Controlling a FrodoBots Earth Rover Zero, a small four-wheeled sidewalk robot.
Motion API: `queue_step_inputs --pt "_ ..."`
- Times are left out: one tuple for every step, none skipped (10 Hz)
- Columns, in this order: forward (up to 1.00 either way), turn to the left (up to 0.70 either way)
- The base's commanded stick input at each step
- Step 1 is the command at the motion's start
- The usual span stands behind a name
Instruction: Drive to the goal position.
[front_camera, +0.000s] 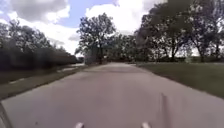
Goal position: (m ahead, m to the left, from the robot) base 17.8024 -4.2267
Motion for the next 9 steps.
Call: queue_step_inputs --pt "1.00 0.00" --pt "1.00 0.00" --pt "1.00 0.00" --pt "1.00 0.00" --pt "1.00 0.00" --pt "1.00 0.00" --pt "1.00 0.00" --pt "1.00 0.00" --pt "1.00 0.00"
